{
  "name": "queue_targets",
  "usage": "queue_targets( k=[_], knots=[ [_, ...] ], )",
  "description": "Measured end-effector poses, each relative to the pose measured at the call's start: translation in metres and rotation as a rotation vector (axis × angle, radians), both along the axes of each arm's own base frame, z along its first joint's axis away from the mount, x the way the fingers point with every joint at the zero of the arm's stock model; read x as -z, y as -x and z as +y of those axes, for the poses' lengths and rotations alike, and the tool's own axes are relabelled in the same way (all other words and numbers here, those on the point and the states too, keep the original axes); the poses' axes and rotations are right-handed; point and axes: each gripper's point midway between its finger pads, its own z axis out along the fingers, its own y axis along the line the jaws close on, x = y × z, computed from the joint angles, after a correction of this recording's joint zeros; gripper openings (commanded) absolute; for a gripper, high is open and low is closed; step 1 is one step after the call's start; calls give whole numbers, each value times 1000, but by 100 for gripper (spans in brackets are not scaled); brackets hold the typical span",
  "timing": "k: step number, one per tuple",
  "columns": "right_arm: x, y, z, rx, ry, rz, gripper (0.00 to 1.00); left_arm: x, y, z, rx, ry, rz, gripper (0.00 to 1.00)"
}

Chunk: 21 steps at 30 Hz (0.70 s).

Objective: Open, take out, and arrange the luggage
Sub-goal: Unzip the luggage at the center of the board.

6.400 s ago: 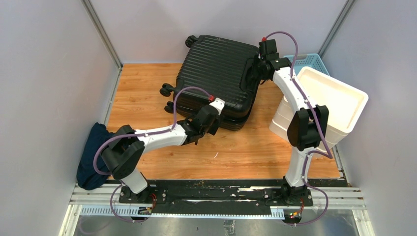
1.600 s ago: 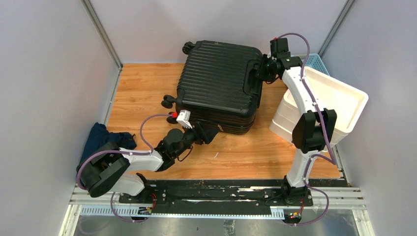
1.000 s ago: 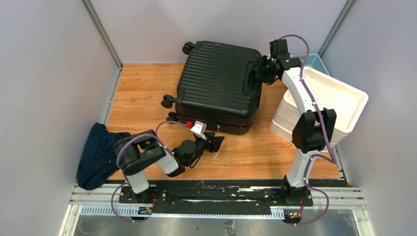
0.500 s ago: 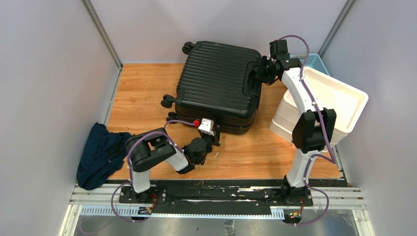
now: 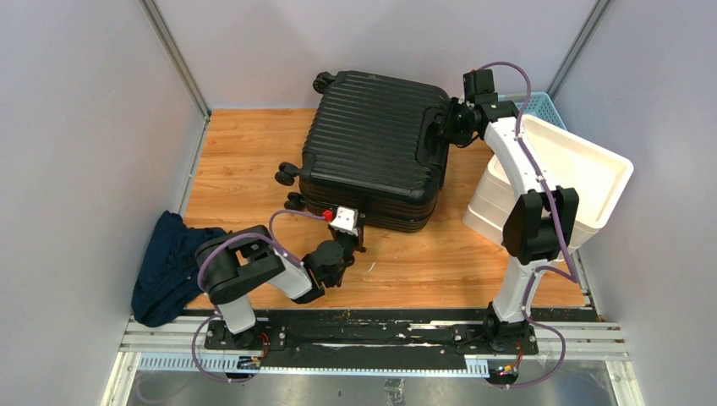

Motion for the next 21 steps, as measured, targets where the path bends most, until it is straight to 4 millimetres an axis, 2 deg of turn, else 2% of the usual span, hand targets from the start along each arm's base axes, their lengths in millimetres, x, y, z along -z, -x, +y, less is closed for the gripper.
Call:
queue_targets(
  k=[10,12,16,21],
  knots=[
    [-1,2,-3,5,0,-1,0,-3,0,49,-129,-103,-13,0],
    [-1,2,-3,5,1,0,0,-5,-4,67,-166,-95,-5,0],
    [0,2,-4,7,1,2,0,-12,-17,120,-278,-53,28,0],
    [1,3,-3,3,-4,10,0,-17,-25,158,-319,3,84,0]
  ],
)
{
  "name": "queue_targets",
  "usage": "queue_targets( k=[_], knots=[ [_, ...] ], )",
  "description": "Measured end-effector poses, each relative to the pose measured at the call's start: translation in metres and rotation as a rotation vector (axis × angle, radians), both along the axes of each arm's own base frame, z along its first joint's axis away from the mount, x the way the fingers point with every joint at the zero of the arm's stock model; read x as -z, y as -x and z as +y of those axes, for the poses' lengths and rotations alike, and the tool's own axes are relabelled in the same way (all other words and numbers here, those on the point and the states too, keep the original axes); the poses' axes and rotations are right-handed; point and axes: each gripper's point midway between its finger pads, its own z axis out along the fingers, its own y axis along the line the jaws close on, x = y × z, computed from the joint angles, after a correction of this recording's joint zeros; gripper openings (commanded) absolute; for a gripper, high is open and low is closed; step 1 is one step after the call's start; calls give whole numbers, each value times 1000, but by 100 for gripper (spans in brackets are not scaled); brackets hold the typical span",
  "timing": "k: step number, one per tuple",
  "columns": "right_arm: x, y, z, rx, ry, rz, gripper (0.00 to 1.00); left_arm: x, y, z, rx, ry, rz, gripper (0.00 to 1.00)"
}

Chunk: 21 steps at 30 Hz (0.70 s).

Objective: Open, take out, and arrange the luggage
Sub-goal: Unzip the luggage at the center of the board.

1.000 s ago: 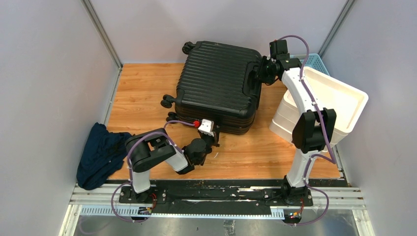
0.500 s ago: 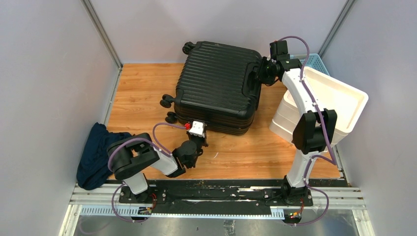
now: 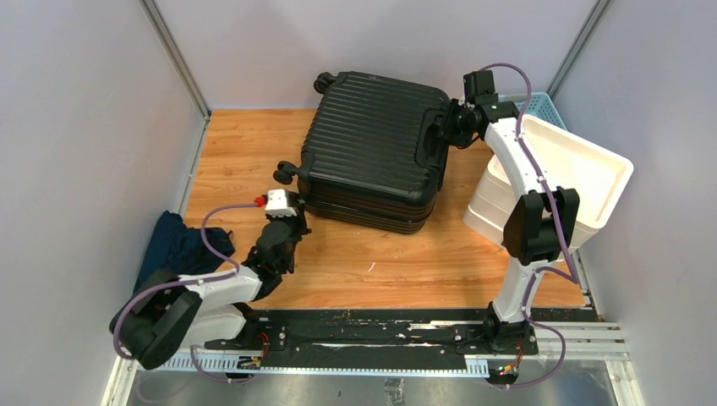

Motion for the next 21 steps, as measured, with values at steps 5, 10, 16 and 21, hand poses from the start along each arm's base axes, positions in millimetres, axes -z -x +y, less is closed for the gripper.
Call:
queue_targets(
  k=[5,10,16,21],
  knots=[
    [1,4,5,-17,-17,14,0,-4,-16,32,-15,141,31,0],
    [1,5,7,-25,-25,19,0,0,-50,45,28,281,102,1],
    [1,5,7,-25,-24,18,0,4,-77,48,72,435,155,36],
    [0,4,7,-38,-16,7,0,-7,-53,61,32,490,144,67]
  ],
)
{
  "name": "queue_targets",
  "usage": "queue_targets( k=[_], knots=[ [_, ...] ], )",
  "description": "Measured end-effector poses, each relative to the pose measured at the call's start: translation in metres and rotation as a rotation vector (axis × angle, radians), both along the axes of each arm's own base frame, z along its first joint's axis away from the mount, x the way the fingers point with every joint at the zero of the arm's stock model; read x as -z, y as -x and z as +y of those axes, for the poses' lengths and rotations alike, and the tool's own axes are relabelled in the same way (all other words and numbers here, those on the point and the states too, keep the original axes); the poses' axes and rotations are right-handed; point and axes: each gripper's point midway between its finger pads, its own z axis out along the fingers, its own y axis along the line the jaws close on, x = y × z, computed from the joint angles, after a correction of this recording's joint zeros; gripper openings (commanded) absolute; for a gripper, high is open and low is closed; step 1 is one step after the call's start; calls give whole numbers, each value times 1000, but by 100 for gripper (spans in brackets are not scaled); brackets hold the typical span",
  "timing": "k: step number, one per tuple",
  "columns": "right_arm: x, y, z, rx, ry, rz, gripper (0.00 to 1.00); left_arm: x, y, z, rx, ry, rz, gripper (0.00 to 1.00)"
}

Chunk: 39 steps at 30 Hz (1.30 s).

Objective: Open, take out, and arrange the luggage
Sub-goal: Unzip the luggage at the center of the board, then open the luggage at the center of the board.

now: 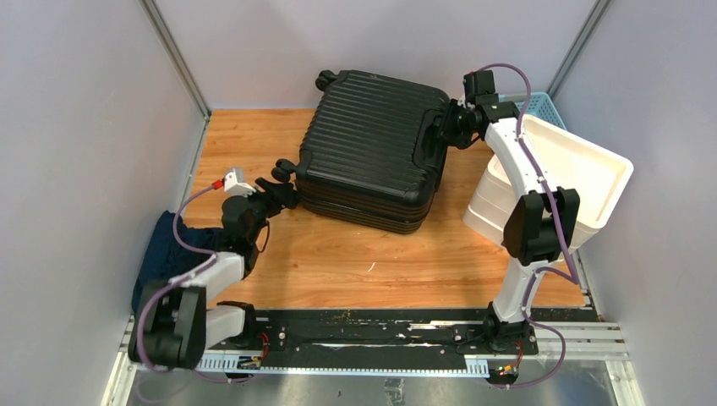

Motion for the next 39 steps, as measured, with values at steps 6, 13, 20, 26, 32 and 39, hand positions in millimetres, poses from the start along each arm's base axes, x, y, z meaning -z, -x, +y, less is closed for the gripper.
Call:
queue_targets(
  k=[6,13,20,26,32,39],
  knots=[
    [-11,-3,4,-12,6,-31,0,-68,40,4,5,-6,-176,79],
    [-43,-7,18,-31,-13,-112,0,-116,83,-23,202,-31,-297,82],
    [-86,-2,35,-52,-46,-201,1,-170,105,-66,467,-43,-371,82],
    [-121,3,58,-86,-79,-275,1,-175,113,-78,547,-135,-378,91],
    [-159,8,85,-132,-134,-357,1,-228,68,-54,400,-314,-307,92],
    [-172,-1,102,-157,-177,-395,1,-241,82,-105,634,-511,-408,100]
  ],
)
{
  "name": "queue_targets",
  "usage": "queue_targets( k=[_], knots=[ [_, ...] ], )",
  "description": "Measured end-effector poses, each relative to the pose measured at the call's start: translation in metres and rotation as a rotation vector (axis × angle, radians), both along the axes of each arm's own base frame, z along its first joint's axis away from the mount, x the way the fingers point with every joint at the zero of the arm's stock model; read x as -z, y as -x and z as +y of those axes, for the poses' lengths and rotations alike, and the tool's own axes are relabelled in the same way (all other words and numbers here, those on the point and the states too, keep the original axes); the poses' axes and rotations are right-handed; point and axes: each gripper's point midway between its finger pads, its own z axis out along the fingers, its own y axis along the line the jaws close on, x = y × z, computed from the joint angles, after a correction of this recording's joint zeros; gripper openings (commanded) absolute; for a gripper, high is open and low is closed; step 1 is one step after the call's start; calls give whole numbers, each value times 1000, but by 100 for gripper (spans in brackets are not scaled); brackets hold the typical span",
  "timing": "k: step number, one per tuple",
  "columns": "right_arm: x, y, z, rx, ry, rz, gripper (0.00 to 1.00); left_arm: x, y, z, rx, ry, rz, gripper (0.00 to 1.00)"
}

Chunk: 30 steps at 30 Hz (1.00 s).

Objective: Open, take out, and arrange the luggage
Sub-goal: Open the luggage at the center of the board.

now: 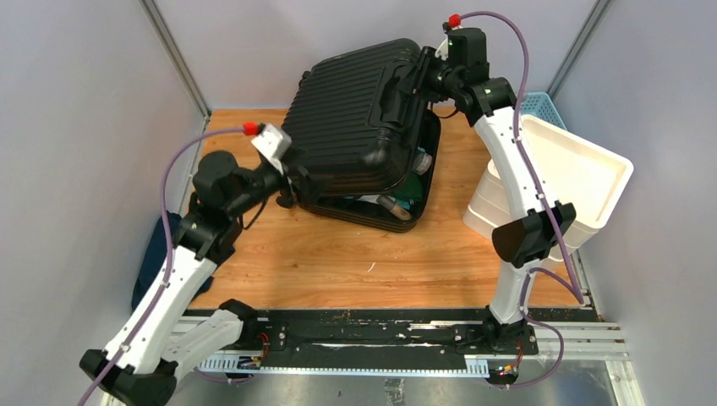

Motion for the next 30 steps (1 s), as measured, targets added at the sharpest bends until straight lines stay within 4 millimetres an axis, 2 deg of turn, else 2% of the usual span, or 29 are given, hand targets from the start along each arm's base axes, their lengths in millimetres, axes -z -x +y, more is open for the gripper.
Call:
queue_targets(
  k=[2,3,7,9,11,14,16,18,20,22,27,28,30],
  knots=[
    [1,-2,4,-6,-3,4,1,8,20,-11,59,-68,-69,100],
    [2,-3,7,-12,-5,4,1,11,27,-8,60,-108,-110,100],
    [6,-5,19,-30,-9,10,1,3,33,0,56,-179,-229,100],
    [8,-4,26,-42,-10,14,1,10,36,-3,68,-204,-289,100],
    [10,-3,32,-52,-10,18,1,34,39,-7,80,-235,-317,100],
    [12,-1,38,-64,-4,22,1,91,50,-17,112,-288,-280,100],
    [3,2,43,-97,-14,-5,1,118,58,-28,141,-295,-236,100],
    [-10,7,54,-140,-26,-46,1,135,67,-39,160,-250,-172,100],
    [-21,13,65,-178,-47,-77,1,137,72,-49,152,-121,-89,100],
    [-23,17,72,-201,-52,-86,1,135,73,-55,140,-7,-21,100],
    [-23,20,76,-222,-52,-89,3,132,68,-58,71,229,141,100],
    [-22,20,76,-226,-48,-92,4,131,67,-56,53,248,148,100],
    [-16,21,76,-249,-24,-99,14,128,64,-51,16,259,155,100]
  ],
)
